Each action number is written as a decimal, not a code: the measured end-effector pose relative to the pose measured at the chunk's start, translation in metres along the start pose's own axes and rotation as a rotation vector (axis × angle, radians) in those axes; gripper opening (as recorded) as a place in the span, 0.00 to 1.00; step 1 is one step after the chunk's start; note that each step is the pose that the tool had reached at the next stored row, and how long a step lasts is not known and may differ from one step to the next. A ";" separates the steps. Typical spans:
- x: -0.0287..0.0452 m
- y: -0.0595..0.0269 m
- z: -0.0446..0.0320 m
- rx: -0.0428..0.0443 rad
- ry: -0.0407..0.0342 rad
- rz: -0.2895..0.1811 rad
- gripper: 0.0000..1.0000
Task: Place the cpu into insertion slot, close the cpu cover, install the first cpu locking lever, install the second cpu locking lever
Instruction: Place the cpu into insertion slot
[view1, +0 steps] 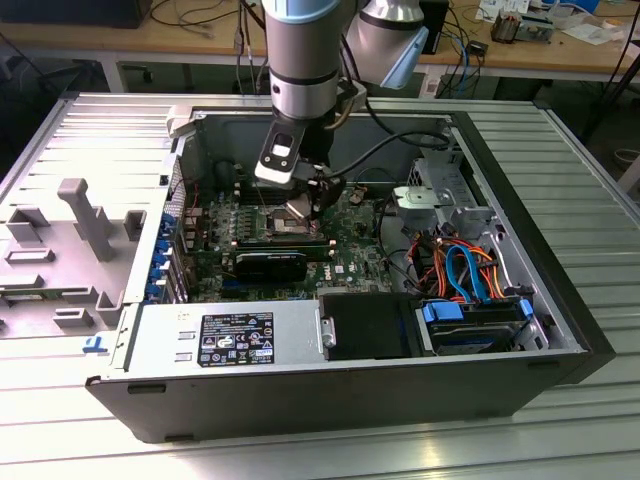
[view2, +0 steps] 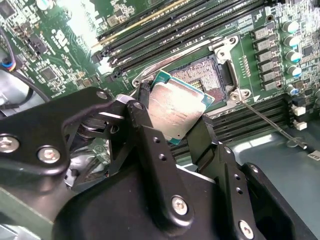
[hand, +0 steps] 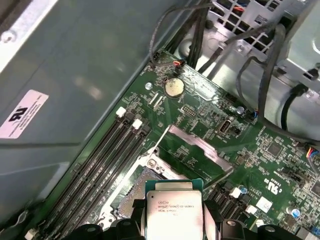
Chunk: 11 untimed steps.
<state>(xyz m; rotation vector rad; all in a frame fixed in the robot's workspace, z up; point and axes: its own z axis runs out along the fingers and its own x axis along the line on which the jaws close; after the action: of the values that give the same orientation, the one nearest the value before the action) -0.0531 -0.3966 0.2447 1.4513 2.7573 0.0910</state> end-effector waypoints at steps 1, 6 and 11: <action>0.0000 0.0000 0.0003 0.0001 -0.0013 0.017 0.54; 0.0035 0.0022 0.0037 0.0013 -0.0140 0.169 0.54; 0.0054 0.0034 0.0046 0.0018 -0.0168 0.195 0.54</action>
<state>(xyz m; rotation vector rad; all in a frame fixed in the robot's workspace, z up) -0.0531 -0.3900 0.2404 1.7098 2.5955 0.0793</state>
